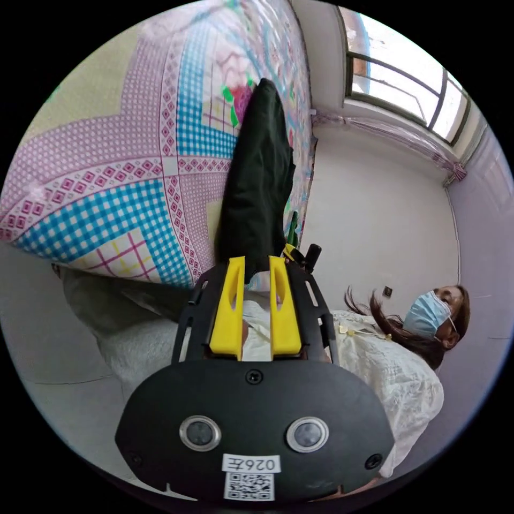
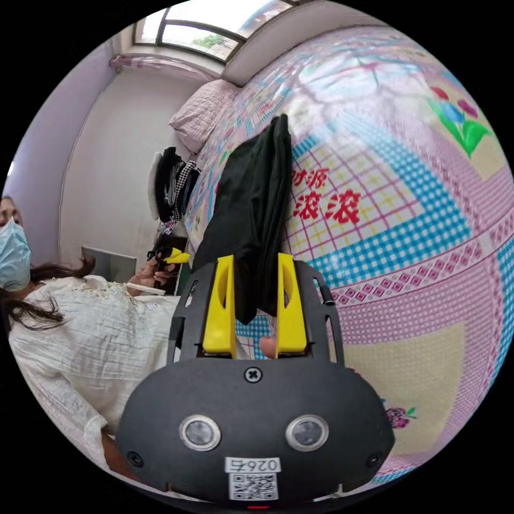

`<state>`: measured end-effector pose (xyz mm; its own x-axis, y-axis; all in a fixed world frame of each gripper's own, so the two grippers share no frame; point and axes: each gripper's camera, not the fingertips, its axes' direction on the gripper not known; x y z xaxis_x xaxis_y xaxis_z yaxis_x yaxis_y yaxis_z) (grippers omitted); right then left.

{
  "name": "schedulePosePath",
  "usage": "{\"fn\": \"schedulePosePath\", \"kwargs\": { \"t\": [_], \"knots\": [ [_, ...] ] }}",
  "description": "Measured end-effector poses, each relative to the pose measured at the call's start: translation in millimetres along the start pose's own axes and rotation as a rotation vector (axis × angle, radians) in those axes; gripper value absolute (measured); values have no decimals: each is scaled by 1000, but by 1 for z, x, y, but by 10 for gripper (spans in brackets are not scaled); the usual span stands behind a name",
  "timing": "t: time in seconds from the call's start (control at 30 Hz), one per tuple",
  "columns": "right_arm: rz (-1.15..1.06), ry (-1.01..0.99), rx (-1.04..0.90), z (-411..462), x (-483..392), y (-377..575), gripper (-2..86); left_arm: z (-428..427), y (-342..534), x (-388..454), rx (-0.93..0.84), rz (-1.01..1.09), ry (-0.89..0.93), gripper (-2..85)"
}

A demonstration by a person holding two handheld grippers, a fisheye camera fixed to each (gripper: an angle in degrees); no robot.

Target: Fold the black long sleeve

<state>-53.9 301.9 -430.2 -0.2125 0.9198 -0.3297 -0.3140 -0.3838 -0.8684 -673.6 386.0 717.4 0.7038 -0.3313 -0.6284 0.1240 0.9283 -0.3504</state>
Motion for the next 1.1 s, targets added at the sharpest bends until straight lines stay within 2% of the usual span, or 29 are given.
{"fn": "schedulePosePath", "kwargs": {
  "t": [0.1, 0.23, 0.3, 0.37, 0.77, 0.87, 1.0, 1.1],
  "knots": [
    [-44, -15, 51, -15, 5, -15, 130, -22, -4, 28, 80, 103, -206, 131],
    [-64, -37, 2, 2, 35, -46, 169, 2, -34, 54, -9, 222, -396, 199],
    [-69, -84, -22, 12, 48, -57, 163, 19, -48, 57, -72, 244, -458, 203],
    [-69, -160, -37, 22, 61, -69, 157, 28, -59, 62, -84, 282, -439, 200],
    [-109, -225, -170, 99, 74, -100, 122, 37, -88, 73, -163, 234, -323, 158],
    [-115, -199, -195, 123, 73, -102, 104, 38, -86, 72, -165, 212, -297, 130],
    [-101, -155, -200, 148, 77, -97, 72, 42, -77, 68, -166, 181, -328, 45],
    [-84, -68, -175, 166, 77, -85, 42, 38, -61, 69, -114, 191, -308, 21]
  ]
}}
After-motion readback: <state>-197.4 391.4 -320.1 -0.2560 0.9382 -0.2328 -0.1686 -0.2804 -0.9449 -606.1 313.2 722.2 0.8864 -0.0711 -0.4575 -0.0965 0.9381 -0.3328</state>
